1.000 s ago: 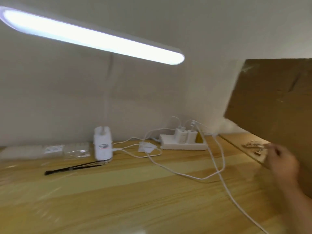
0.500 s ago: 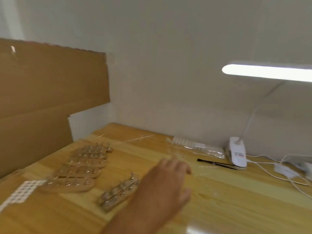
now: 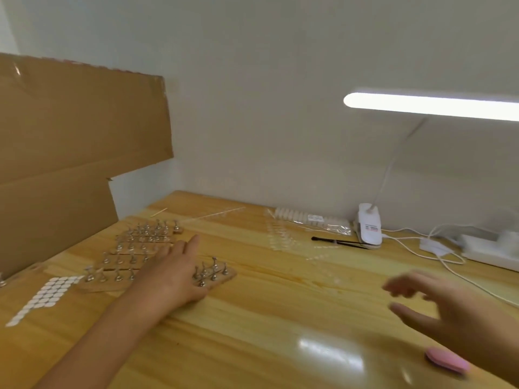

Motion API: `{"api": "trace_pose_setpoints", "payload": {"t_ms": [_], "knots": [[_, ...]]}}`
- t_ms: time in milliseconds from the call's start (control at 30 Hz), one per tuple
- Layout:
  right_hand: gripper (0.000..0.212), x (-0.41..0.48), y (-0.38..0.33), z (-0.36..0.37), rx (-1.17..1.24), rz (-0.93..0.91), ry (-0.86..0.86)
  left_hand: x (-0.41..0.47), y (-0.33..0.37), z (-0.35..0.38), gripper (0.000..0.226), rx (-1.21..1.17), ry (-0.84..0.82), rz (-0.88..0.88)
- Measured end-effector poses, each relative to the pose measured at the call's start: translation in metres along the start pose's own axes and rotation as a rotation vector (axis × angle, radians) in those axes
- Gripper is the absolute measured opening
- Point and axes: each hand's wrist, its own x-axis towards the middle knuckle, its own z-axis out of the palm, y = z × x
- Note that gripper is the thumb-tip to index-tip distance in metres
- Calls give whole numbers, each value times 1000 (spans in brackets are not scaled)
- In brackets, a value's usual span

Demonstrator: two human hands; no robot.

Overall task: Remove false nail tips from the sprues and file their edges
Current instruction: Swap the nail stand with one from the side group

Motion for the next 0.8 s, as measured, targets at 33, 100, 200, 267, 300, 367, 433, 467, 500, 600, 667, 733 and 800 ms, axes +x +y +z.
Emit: {"api": "trace_pose_setpoints", "payload": {"t_ms": [33, 100, 200, 267, 300, 367, 433, 467, 500, 600, 667, 733, 800], "knots": [[20, 16, -7, 7, -19, -9, -22, 0, -1, 0, 112, 42, 55, 10], [23, 48, -10, 26, -34, 51, -75, -6, 2, -1, 108, 132, 173, 77], [44, 89, -12, 54, -65, 208, -131, -25, 6, 6, 100, 116, 260, 211], [43, 104, -13, 68, -79, 279, -155, -41, 1, 10, 78, -2, 300, 225], [38, 108, -15, 72, -58, 307, -161, -50, -5, 12, 60, -67, 317, 215], [26, 110, -16, 76, -11, 307, -147, -64, -20, 14, 33, -131, 288, 147], [21, 105, -19, 76, 14, 254, -152, -68, -34, 17, 23, -141, 240, 66], [20, 100, -19, 73, 22, 229, -154, -65, -38, 20, 23, -140, 230, 44], [19, 92, -21, 69, 39, 207, -154, -63, -42, 22, 26, -138, 202, 14], [19, 60, -31, 52, 154, 129, -91, -51, -46, 25, 36, -155, 116, -59], [20, 34, -35, 40, 254, 35, -22, -42, -45, 25, 35, -221, 87, -70], [23, 12, -33, 28, 307, -56, 44, -35, -42, 26, 27, -411, 19, -74], [27, -8, -26, 20, 302, -79, 59, -32, -38, 27, 22, -585, -66, -70]]}}
